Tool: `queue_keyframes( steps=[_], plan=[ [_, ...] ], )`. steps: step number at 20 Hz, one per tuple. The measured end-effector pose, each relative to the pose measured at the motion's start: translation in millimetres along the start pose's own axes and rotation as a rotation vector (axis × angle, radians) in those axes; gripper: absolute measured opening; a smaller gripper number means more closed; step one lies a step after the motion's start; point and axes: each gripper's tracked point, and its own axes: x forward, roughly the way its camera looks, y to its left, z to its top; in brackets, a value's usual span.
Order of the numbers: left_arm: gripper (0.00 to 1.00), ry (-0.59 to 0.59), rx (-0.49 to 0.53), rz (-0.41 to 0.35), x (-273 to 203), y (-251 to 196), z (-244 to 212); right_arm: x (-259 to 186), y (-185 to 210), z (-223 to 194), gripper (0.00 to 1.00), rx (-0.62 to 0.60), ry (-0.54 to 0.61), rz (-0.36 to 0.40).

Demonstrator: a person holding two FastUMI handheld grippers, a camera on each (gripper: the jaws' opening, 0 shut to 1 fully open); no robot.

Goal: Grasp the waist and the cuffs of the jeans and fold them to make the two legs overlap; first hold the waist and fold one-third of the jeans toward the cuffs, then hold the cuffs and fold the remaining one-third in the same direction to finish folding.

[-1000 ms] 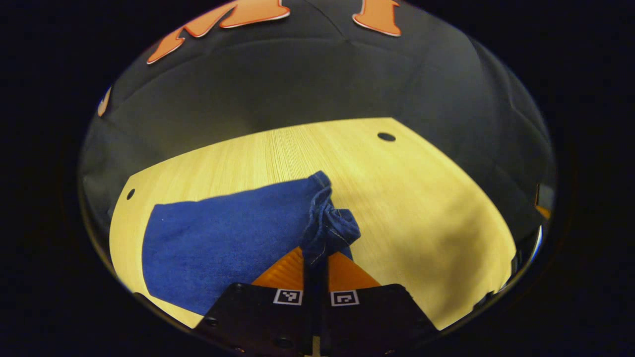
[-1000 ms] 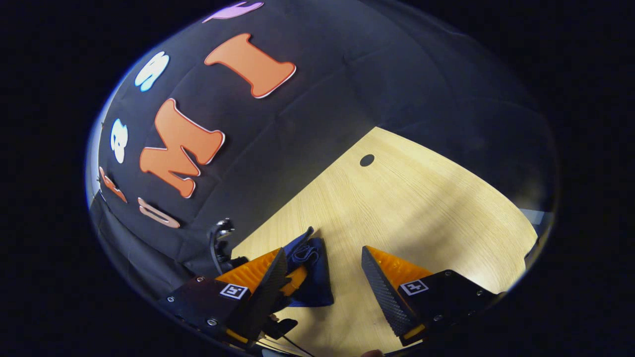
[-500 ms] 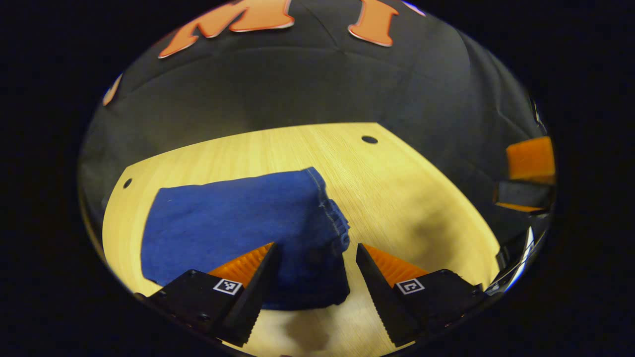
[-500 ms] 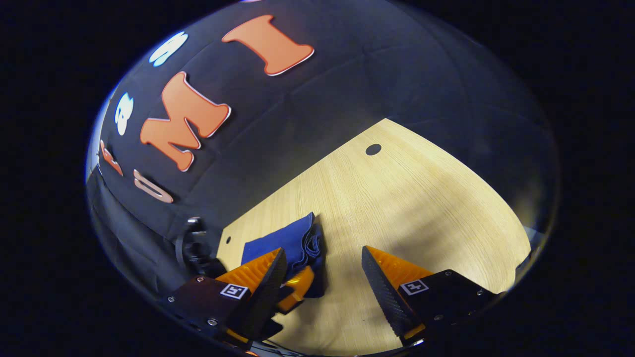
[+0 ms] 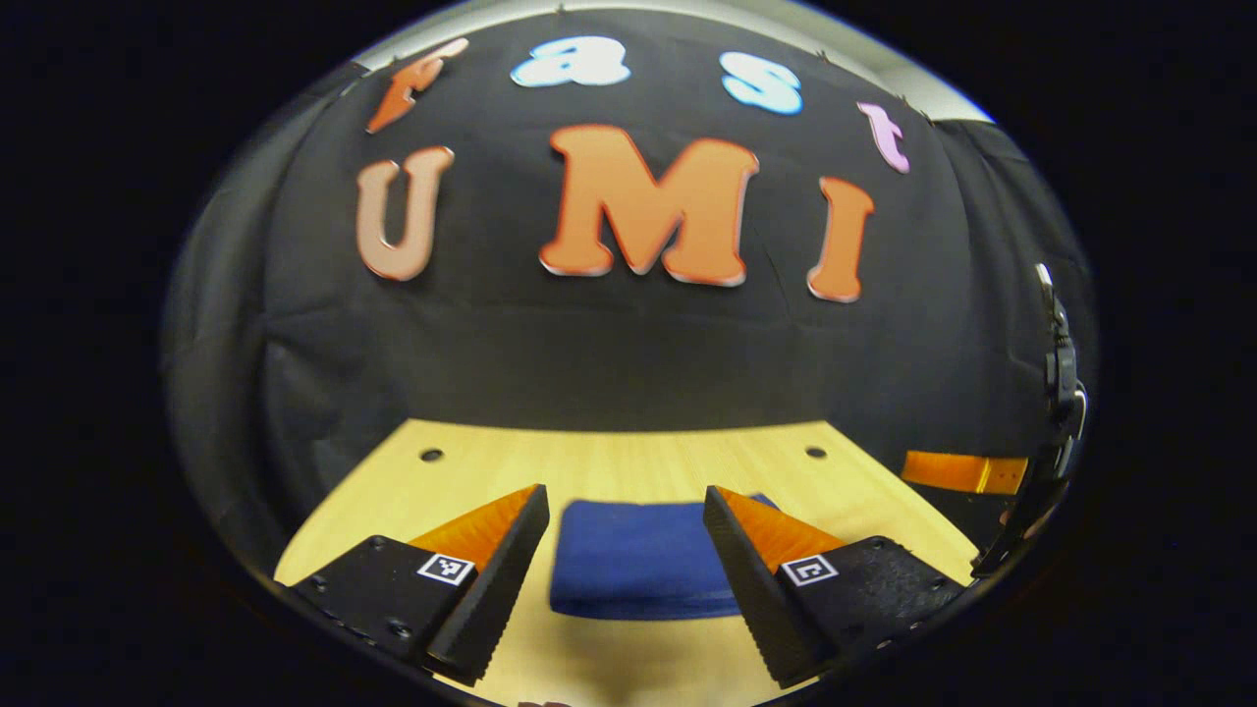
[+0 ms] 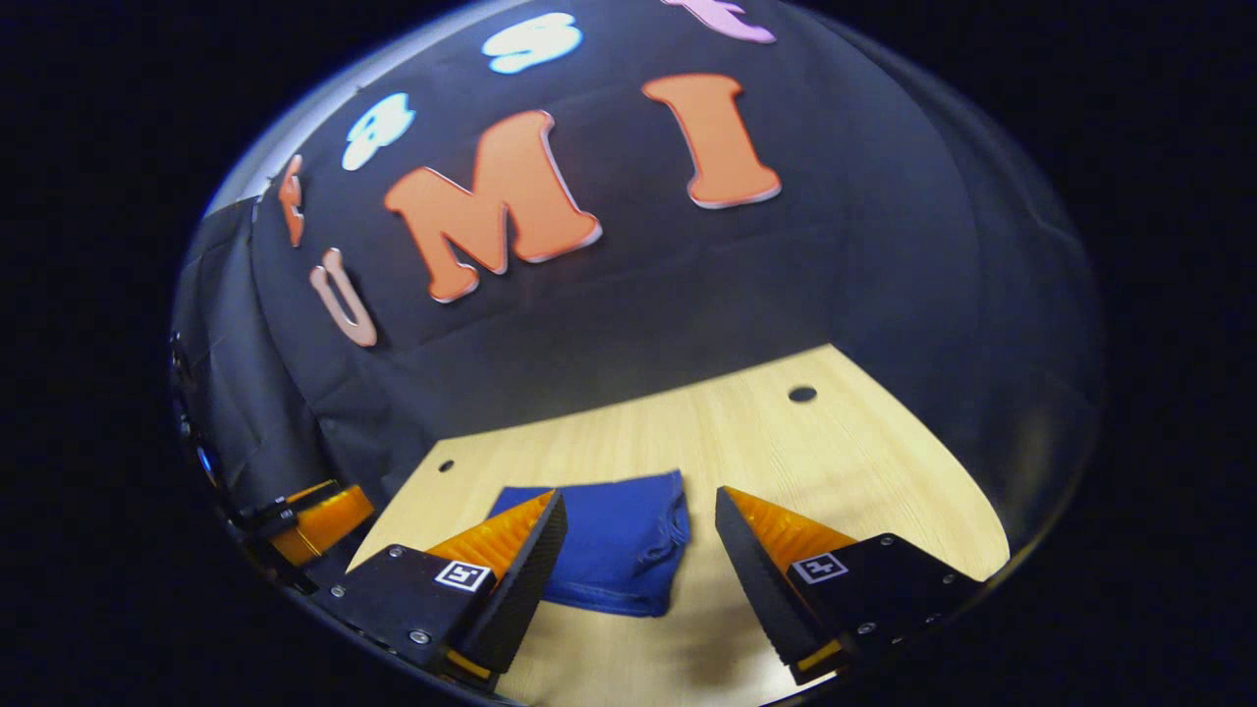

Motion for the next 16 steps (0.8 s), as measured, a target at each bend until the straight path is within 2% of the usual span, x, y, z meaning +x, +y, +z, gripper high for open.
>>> queue_keyframes(
  steps=[3, 5, 6, 7, 9, 11, 12, 13, 14, 16],
  plan=[
    [0.98, -0.119, -0.036, 0.038, -31, 53, 38, -18, 24, 17, 0.96, -0.092, -0.121, -0.002],
    [0.98, -0.207, -0.005, 0.086, -53, 82, 68, -30, 34, 18, 0.96, -0.129, -0.159, -0.011],
    [0.98, -0.231, 0.019, 0.105, -64, 92, 74, -33, 39, 17, 1.00, -0.131, -0.159, -0.015],
    [0.98, -0.240, 0.031, 0.109, -73, 97, 79, -38, 43, 16, 0.95, -0.123, -0.156, -0.010],
    [0.96, -0.251, 0.016, 0.090, -90, 97, 81, -42, 50, 15, 0.95, -0.101, -0.147, 0.007],
    [0.98, -0.246, -0.019, 0.111, -93, 108, 80, -48, 53, 10, 0.95, -0.090, -0.129, 0.016],
    [0.96, -0.256, -0.033, 0.113, -95, 112, 82, -51, 53, 12, 0.95, -0.096, -0.135, 0.014],
    [0.98, -0.267, -0.043, 0.118, -97, 116, 85, -54, 51, 15, 1.00, -0.108, -0.145, 0.004],
    [0.96, -0.268, -0.046, 0.129, -100, 119, 86, -56, 47, 17, 0.95, -0.117, -0.155, -0.010],
    [0.96, -0.258, -0.028, 0.138, -106, 122, 85, -61, 45, 22, 0.95, -0.116, -0.172, -0.024]
  ],
)
